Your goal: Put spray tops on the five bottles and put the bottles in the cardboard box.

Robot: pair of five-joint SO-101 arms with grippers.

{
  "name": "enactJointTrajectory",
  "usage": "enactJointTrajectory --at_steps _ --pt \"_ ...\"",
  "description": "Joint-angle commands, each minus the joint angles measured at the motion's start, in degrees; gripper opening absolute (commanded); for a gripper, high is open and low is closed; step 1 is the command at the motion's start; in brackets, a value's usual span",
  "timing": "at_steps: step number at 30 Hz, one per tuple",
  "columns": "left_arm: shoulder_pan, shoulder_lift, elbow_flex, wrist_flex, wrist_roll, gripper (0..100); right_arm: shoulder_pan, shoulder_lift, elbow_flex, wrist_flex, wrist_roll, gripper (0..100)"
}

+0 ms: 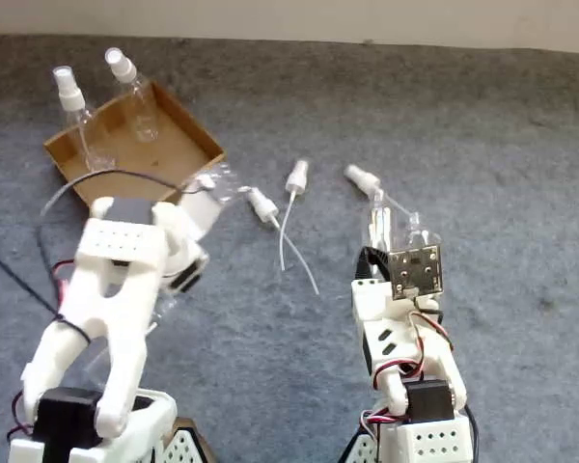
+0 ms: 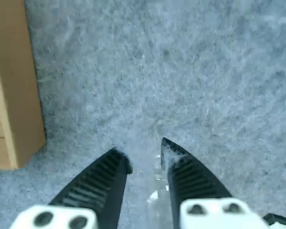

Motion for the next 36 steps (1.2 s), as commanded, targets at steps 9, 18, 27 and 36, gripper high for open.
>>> enactJointTrajectory --at_steps 9,18,27,36 --pt "4.5 -0.6 -14.5 14.9 3.4 6 0.7 -0.4 6.4 0.2 0.7 0.5" --pt "4.5 -0.6 -13.8 25.1 3.3 25 0.7 -0.4 6.4 0.2 0.7 0.5" --pt "-2.5 -0.6 -6.5 25.1 -5.5 26 0.7 -0.3 6.4 0.3 0.7 0.5" --pt "-17.2 -0.6 -2.8 25.1 -17.8 26 0.7 -0.5 6.4 0.3 0.7 0.5"
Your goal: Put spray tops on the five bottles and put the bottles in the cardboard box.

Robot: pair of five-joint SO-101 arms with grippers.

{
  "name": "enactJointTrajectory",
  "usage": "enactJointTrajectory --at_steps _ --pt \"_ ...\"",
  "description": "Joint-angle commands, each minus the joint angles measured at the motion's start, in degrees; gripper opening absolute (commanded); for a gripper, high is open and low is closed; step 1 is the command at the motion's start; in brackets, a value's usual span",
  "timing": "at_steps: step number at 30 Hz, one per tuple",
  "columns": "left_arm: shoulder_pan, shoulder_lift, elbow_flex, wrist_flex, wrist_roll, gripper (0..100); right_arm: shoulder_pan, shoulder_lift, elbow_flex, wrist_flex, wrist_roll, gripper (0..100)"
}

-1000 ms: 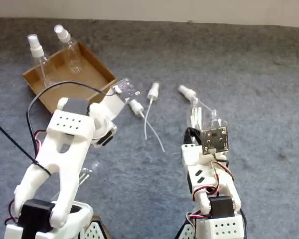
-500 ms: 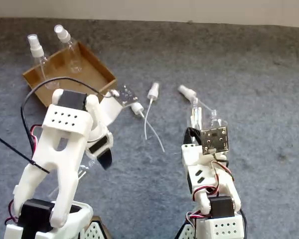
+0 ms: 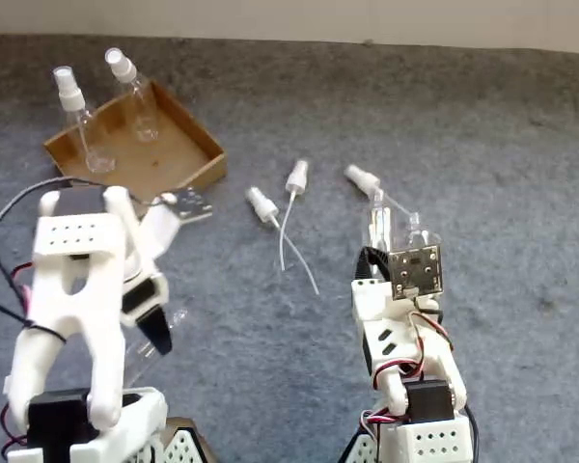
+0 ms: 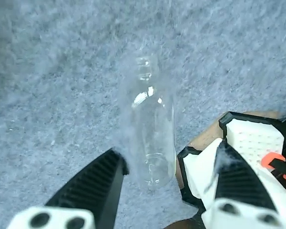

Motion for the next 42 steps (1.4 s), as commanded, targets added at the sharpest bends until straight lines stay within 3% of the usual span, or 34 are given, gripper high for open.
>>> enactJointTrajectory --at_steps 1,12,24,32,42 --pt "-4.4 -0.6 2.7 0.9 -4.0 26 0.7 -0.5 6.4 0.3 0.7 0.5" --pt "-4.5 -0.6 13.9 -8.7 -4.4 26 0.7 -0.3 6.4 0.3 0.7 0.5" --pt "-4.6 -0.6 25.9 -26.8 -4.4 26 0.7 -0.3 6.4 0.3 0.7 0.5" --pt "-4.5 -0.6 27.1 -29.3 -4.4 26 0.7 -0.3 6.4 0.3 0.7 0.5" --pt "-4.5 -0.6 26.8 -29.4 -4.4 6 0.7 -0.3 6.4 0.3 0.7 0.5"
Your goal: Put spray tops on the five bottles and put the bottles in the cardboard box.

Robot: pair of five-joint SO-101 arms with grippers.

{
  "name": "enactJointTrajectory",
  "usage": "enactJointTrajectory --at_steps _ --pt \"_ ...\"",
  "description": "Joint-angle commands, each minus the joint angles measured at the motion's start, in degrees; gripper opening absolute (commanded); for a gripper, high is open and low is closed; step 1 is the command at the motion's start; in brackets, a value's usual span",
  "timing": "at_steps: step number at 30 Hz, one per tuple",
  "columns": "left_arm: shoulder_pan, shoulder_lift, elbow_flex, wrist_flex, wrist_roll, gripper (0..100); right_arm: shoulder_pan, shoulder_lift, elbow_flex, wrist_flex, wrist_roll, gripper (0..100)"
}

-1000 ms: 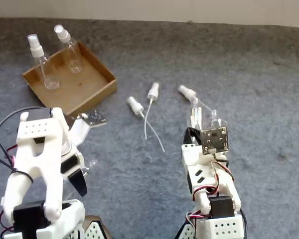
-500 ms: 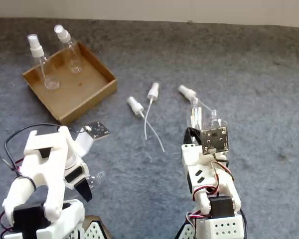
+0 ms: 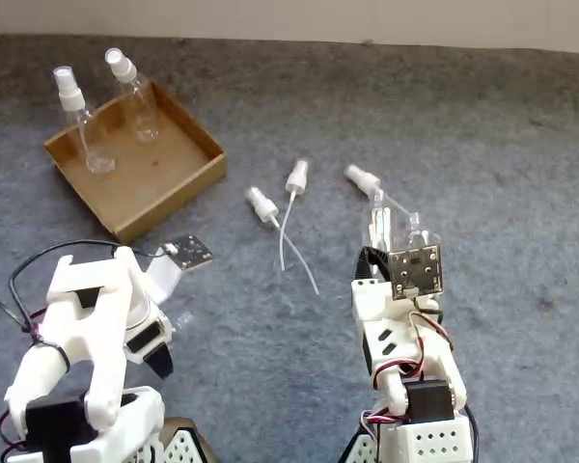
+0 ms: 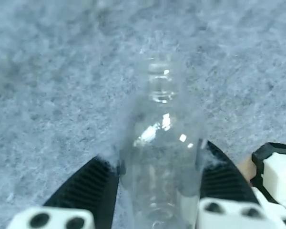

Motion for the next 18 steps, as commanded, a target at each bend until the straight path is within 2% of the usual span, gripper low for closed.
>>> enactJointTrajectory --at_steps 1,6,9,13,18 --pt "-0.4 -0.5 -0.8 -0.5 0.1 6 0.7 -0.3 6.4 0.3 0.7 0.5" --pt "-0.2 -0.5 -5.0 0.0 0.2 6 0.7 -0.3 6.4 0.3 0.7 0.5" --pt "2.2 -0.5 -8.3 0.7 0.9 6 0.7 -0.3 6.4 0.3 0.7 0.5" --pt "9.7 -0.5 -13.6 4.6 11.1 6 0.7 -0.3 6.4 0.3 0.7 0.5" --pt "19.7 -0.5 -19.2 4.5 24.0 6 0.7 -0.2 6.4 0.3 0.7 0.5"
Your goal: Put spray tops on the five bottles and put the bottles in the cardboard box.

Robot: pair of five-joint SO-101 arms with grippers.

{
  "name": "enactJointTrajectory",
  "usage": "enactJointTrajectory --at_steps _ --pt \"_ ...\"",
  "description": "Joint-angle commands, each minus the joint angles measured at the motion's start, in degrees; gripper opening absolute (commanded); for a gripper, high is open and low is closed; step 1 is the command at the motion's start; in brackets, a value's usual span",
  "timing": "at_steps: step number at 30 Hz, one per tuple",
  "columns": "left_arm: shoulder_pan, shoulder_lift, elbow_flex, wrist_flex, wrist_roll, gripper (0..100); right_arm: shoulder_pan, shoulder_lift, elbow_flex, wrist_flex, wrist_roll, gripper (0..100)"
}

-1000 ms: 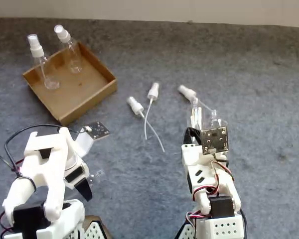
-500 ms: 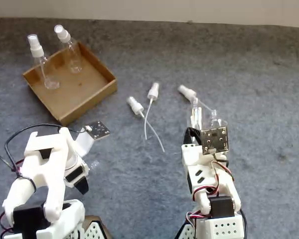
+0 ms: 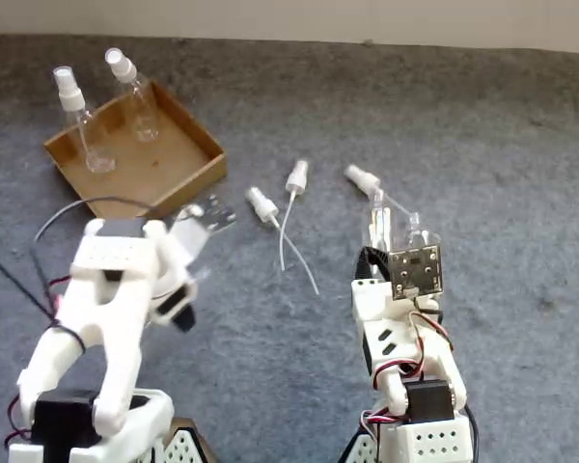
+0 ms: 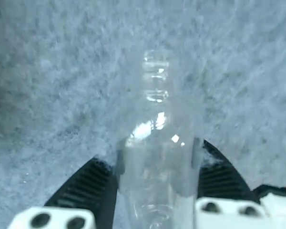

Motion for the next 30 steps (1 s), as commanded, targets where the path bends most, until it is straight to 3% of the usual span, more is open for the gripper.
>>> enactJointTrajectory --at_steps 1,8,12,20,26,30 --pt "9.4 -0.5 -7.4 1.1 12.9 6 0.7 -0.2 6.4 0.3 0.7 0.5" --pt "15.4 0.1 -9.1 -7.4 35.4 6 0.7 -0.2 6.4 0.3 0.7 0.5" --pt "15.1 0.1 -6.2 -11.4 42.8 6 0.7 -0.2 6.4 0.3 0.7 0.5" --pt "15.0 -0.4 3.8 -20.1 46.9 6 0.7 -0.3 6.4 0.3 0.7 0.5" --pt "12.0 -0.3 4.4 -21.0 46.6 7 0.7 -0.5 6.4 0.3 0.7 0.5" --pt "9.9 0.0 4.5 -20.7 46.8 17 0.6 -0.6 6.4 0.3 0.7 0.5"
